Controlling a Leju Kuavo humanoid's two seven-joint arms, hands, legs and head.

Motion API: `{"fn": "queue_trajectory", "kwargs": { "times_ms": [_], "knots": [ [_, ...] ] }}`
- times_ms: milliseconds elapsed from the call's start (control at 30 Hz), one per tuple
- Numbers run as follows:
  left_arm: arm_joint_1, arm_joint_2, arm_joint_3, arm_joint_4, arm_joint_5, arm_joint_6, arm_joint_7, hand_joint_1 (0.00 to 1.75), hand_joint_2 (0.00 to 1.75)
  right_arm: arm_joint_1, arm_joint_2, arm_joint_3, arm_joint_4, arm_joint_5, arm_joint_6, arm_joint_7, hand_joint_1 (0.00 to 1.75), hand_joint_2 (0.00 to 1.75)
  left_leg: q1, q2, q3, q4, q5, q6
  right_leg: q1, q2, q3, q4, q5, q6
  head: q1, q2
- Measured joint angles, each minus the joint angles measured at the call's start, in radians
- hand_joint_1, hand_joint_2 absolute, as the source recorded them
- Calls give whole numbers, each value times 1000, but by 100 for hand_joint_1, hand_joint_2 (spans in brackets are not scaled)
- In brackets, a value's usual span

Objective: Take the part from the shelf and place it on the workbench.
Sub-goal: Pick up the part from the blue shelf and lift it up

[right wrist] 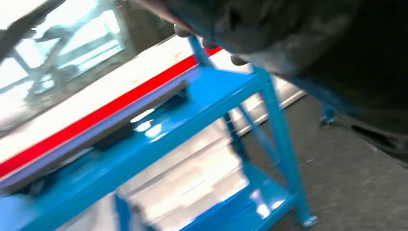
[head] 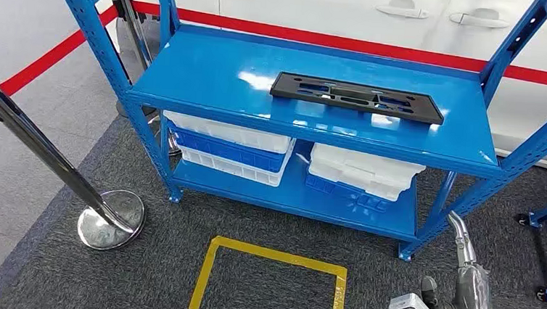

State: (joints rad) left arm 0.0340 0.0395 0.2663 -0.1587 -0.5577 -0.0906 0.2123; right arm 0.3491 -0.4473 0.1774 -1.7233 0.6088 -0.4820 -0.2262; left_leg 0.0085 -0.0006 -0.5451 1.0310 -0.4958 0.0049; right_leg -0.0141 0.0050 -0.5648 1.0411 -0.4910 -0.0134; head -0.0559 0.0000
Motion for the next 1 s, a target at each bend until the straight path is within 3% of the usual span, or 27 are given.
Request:
{"fn": "queue_trajectory", "kwargs": {
  "times_ms": [100,200,300,333,367,500,667,767,800,900,933,1000],
  "knots": [
    [0,0,0,0,3,-10,4,0,0,-11,-6,9,-14,-9,24,-5,0,0,-4,-1,-2,-7,1,5,2,0,-4,-2,4,11,0,0],
    [0,-1,0,0,4,-22,8,0,0,-19,-20,14,-29,-6,35,-7,0,0,2,1,0,-20,13,24,0,0,-15,24,-17,26,0,0],
    [-1,-2,0,0,4,-27,14,0,0,-26,-27,19,-33,3,36,-12,0,0,2,3,-1,-24,17,35,-1,-2,-92,190,-107,34,1,0],
    [-1,-2,0,0,4,-28,18,0,0,-27,-27,22,-33,4,36,-13,0,0,1,3,-2,-24,17,35,-1,-2,-118,244,-125,36,0,0],
    [-1,-2,0,1,3,-29,22,0,0,-27,-28,25,-34,4,36,-14,0,0,1,3,-2,-23,17,35,-2,-2,-130,266,-123,37,0,0],
    [-1,-2,0,1,2,-35,29,0,0,-32,-31,32,-34,6,36,-14,0,0,1,2,0,-19,14,35,-2,-3,-81,163,-41,34,1,0],
    [-1,-2,0,1,2,-35,30,0,0,-32,-31,32,-34,7,36,-14,0,0,1,2,0,-18,13,34,-2,-3,-76,153,-36,34,1,0],
    [-1,-3,0,1,-3,-39,35,0,0,-39,-37,37,-35,45,31,0,0,0,-2,2,-2,-12,8,25,3,-3,-22,39,-7,23,0,0],
    [-2,-3,0,1,-6,-41,37,0,0,-44,-40,42,-35,70,26,10,0,44,-3,1,-13,13,-11,15,3,-3,-6,1,3,11,0,0],
    [-2,-3,0,1,-13,-43,42,0,0,-51,-44,60,-36,113,15,31,0,175,2,0,-112,229,-111,-14,0,-5,-6,-12,11,-13,0,0],
    [-1,-3,0,1,-13,-42,44,0,0,-51,-44,64,-36,115,14,32,0,175,3,0,-126,256,-110,-16,1,-5,-5,-12,11,-13,0,0],
    [-1,-3,0,1,-14,-42,44,0,0,-51,-44,66,-36,116,14,35,0,175,4,0,-72,142,-40,-13,0,-4,0,-12,8,-10,0,0]
  ]
}}
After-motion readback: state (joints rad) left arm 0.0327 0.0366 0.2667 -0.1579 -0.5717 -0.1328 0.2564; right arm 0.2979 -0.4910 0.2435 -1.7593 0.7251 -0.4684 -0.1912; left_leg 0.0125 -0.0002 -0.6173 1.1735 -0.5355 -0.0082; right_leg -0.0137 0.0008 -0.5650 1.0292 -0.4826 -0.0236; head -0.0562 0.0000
